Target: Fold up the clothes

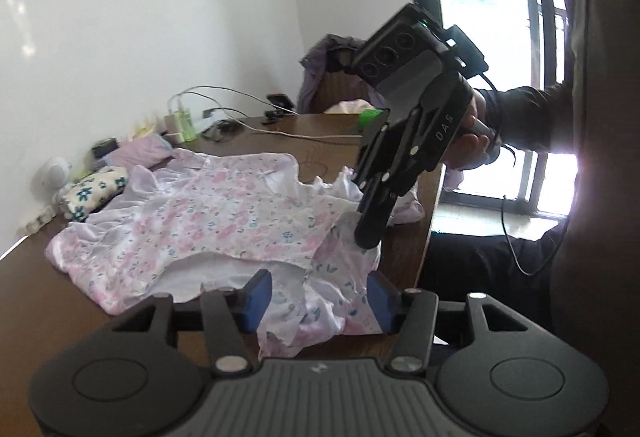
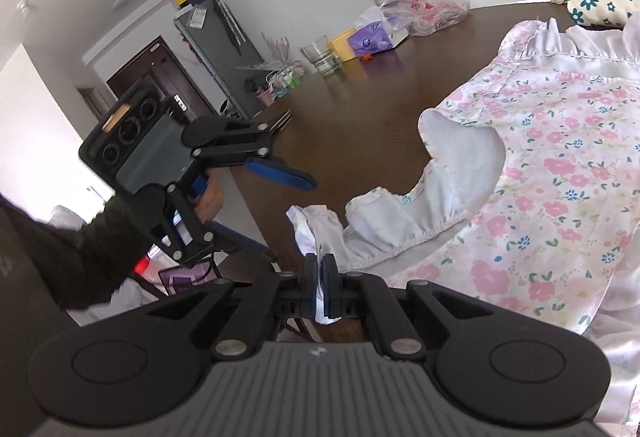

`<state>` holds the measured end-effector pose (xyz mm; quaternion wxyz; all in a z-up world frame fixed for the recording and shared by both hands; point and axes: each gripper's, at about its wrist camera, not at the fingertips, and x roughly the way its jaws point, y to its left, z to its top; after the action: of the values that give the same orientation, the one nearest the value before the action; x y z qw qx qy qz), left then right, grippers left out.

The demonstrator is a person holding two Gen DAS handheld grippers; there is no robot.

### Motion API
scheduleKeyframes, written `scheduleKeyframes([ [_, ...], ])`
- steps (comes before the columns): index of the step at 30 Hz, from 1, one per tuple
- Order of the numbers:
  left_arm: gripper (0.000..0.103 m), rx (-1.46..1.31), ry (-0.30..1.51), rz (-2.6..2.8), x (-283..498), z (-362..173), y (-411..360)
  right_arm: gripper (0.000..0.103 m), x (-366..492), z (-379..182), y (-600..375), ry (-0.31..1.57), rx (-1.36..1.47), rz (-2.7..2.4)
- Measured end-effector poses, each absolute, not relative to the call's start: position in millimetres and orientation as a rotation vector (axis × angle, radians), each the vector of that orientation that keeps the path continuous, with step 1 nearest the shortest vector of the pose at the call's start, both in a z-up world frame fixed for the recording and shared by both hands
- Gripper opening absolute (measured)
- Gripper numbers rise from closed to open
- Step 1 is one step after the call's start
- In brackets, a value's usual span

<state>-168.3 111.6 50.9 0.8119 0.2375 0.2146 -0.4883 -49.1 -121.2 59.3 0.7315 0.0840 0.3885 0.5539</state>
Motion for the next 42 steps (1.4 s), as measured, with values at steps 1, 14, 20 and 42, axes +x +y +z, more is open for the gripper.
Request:
scheduleKeyframes([
  [1, 0.051, 0.548, 0.472, -1.061, -163.4, 48.0, 108.8, 0.002, -48.2, 58.6, -121.7, 0.856, 0.186, 1.219],
  [14, 0.004, 0.417, 0.767, -1.153, -118.2, 11.3, 120.9, 0.002, -48.2, 52.3, -137.9, 0.874, 0.234, 1.186],
  [20, 0.004, 0.024, 0.881, -1.047, -122.3, 1.2, 138.8, 0.002, -36.4, 39.7, -128.5, 0.902, 0.236, 0.993],
  [42, 0.005, -0.458, 0.998, -0.802, -112.8, -15.1, 173.4, 0.008, -56.1, 42.4, -78.4, 0.728, -0.138, 0.735],
])
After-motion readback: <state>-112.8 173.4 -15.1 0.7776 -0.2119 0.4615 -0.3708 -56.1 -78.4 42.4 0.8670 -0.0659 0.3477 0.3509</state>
